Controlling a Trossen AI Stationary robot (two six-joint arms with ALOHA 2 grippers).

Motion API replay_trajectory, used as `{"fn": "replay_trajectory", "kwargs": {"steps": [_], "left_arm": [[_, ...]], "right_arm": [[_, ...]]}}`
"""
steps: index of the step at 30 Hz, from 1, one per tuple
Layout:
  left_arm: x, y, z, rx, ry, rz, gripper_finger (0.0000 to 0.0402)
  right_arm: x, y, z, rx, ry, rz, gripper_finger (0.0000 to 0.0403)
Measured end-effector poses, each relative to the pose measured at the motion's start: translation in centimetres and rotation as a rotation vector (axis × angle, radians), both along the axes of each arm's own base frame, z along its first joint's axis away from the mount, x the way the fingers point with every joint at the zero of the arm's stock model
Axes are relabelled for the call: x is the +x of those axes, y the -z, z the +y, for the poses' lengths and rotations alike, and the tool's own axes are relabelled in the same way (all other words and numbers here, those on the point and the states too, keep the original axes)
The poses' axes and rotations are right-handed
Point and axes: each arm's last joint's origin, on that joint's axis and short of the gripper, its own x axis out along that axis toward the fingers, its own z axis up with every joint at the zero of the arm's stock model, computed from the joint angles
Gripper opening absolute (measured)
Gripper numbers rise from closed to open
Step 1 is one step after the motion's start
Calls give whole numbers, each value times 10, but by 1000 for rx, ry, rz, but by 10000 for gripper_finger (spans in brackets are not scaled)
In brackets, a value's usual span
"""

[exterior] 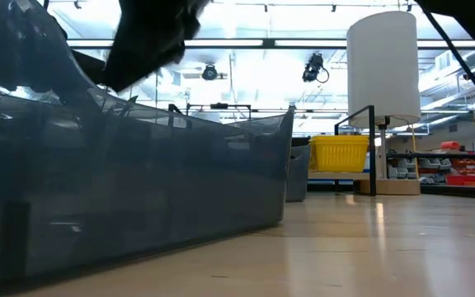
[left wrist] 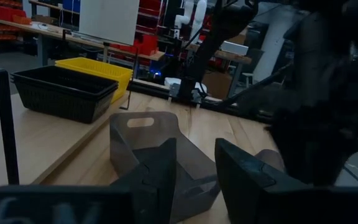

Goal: Stack baskets on shelf by color
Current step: Stack the middle gray bin on top of the top gray bin

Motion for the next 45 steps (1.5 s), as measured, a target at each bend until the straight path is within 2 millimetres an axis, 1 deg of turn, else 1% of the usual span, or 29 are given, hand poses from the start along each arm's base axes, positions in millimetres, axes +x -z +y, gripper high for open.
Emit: {"fn": "replay_trajectory", "kwargs": {"steps": [10,18,22,25,30,35,36,42,45], "left_arm": [[0,0,0,0,0,0,117],[0,0,0,0,0,0,117],[0,0,0,0,0,0,117],[0,0,0,0,0,0,117],[0,0,0,0,0,0,117],[0,0,0,0,0,0,117],[0,0,0,0,0,0,117],[0,0,0,0,0,0,117],[0,0,0,0,0,0,117]], "right_arm": [[0,12,-2,-43,-56,17,145],[-2,42,-1,-56,-75,55,145],[-4,51,-2,-69,-79,74,139],[-6,55,-2,-74,-80,95,126],[-8,56,0,-77,-86,112,88],[-10,54,4,-62,-103,121,21],[-10,53,4,-53,-108,125,12],[-16,50,3,-47,-130,170,11],[-21,37,2,-55,-139,189,7]]}}
